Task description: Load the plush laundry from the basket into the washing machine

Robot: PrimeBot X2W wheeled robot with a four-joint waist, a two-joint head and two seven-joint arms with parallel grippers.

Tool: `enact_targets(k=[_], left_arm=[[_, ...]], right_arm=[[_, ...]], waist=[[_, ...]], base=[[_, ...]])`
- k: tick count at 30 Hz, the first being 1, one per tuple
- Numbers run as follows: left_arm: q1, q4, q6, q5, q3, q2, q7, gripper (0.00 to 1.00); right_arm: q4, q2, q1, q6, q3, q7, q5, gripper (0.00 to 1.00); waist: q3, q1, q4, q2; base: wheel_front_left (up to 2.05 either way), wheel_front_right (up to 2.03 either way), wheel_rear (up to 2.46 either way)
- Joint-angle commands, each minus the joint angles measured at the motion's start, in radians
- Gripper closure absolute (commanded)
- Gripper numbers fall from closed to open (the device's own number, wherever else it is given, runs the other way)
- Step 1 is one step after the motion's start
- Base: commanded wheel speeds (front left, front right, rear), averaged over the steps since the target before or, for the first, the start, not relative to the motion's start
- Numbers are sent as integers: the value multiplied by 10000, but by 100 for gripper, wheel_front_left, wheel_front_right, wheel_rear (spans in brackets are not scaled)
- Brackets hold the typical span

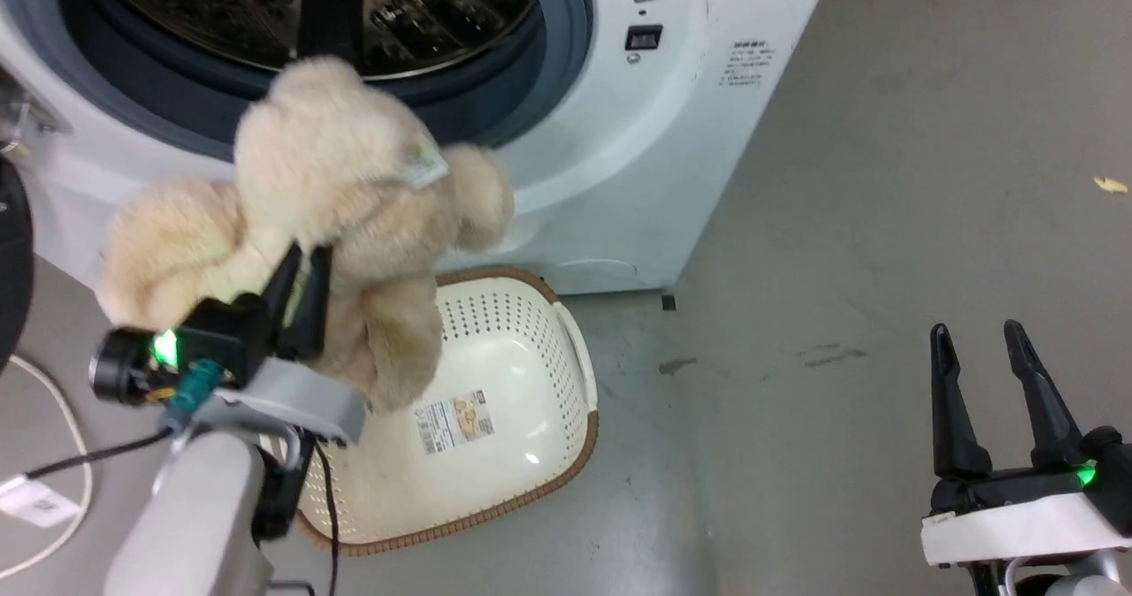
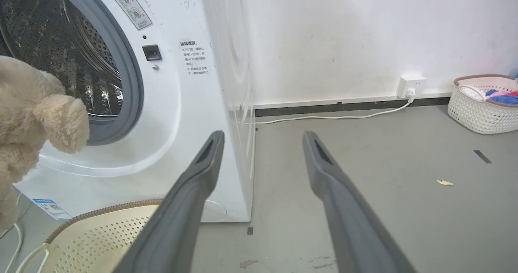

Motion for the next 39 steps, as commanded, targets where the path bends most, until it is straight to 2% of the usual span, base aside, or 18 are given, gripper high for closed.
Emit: enact_targets(k=[1,5,11,17,22,25,30,39], left_arm=[[-272,-191,-24,64,82,37,-68,100],[-1262,-618,-179,48,264,229,42,100],[-3673,-423,-510,213,355,736,1013,100],[-6320,899,-926,362,423,1319,2164,100],[-8559,2175,-1238,620,437,1982,2800,100],[-9677,3053,-1381,743,331,2196,3127,100],[-10818,4505,-1606,909,-108,2279,3487,100],[-11648,6393,-1785,597,-617,2047,3761,100]], right_arm=[[-49,-1,-4,6,31,-44,24,0],[-151,-1,-202,6,109,-44,161,0],[-234,-1,-638,6,289,-44,473,0],[-319,-1,-1099,6,441,-44,929,0],[-399,-1,-1472,6,692,-44,1219,0],[-467,-1,-1599,6,713,-44,1406,0],[-497,-1,-1730,6,853,-44,1579,0],[-526,-1,-1800,6,965,-44,1671,0]], waist=[[191,1,-114,0],[854,1,-390,0],[2057,1,-949,0],[3236,1,-1574,0],[4045,1,-2137,0],[4373,1,-2335,0],[4770,1,-2493,0],[5039,1,-2444,0]], base=[[0,0,0],[0,0,0],[0,0,0],[0,0,0],[0,0,0],[0,0,0],[0,0,0],[0,0,0]])
